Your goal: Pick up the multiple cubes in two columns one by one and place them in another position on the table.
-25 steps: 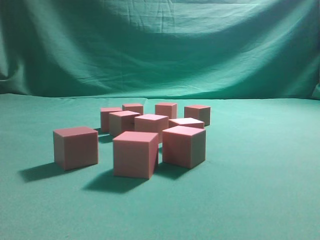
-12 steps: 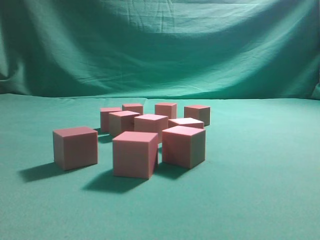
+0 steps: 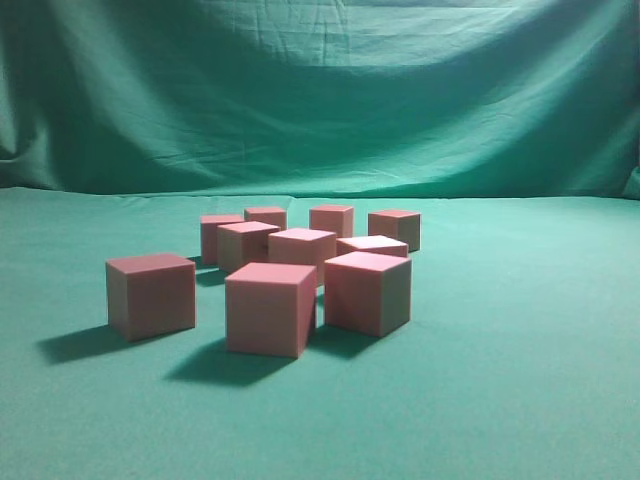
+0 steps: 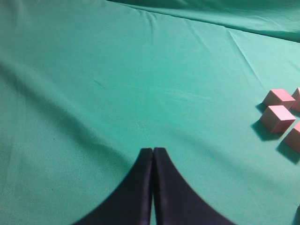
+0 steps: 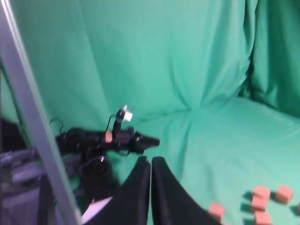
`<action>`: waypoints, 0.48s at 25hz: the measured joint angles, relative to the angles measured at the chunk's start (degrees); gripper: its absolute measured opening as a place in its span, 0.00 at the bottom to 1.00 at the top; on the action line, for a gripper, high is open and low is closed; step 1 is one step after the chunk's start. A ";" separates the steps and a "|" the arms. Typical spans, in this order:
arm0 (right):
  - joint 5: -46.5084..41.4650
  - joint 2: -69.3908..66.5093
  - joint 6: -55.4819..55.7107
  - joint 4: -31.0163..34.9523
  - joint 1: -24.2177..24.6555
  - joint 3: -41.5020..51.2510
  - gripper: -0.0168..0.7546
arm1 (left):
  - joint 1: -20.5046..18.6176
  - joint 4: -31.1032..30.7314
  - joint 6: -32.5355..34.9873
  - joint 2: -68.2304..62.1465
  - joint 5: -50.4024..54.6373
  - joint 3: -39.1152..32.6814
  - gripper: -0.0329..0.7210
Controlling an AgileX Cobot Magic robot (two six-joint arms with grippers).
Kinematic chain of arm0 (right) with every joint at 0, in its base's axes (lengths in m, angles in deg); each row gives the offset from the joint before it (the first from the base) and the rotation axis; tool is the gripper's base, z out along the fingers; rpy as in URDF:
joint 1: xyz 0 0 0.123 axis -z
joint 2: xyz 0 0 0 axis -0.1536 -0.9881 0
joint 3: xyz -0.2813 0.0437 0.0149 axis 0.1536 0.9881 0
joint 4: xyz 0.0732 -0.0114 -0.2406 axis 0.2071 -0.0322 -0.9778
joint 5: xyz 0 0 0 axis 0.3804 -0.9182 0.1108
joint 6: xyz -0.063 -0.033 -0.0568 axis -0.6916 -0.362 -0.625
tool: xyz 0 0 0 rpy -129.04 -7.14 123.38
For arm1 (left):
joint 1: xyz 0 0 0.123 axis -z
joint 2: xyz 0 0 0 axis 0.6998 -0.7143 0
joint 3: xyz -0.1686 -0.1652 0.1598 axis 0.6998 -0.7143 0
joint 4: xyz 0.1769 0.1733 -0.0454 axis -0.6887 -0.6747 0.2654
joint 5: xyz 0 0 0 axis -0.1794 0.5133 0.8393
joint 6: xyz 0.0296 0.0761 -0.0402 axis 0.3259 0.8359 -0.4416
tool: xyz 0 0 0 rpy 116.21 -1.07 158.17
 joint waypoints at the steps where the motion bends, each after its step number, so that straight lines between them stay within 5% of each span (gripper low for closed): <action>1: -1.49 0.40 0.12 0.55 0.00 0.12 0.02 | 0.00 0.00 0.00 0.00 0.00 0.00 0.04; 12: 2.88 1.67 -0.67 1.95 0.45 15.43 0.02 | 0.00 0.00 0.00 0.00 0.00 0.00 0.04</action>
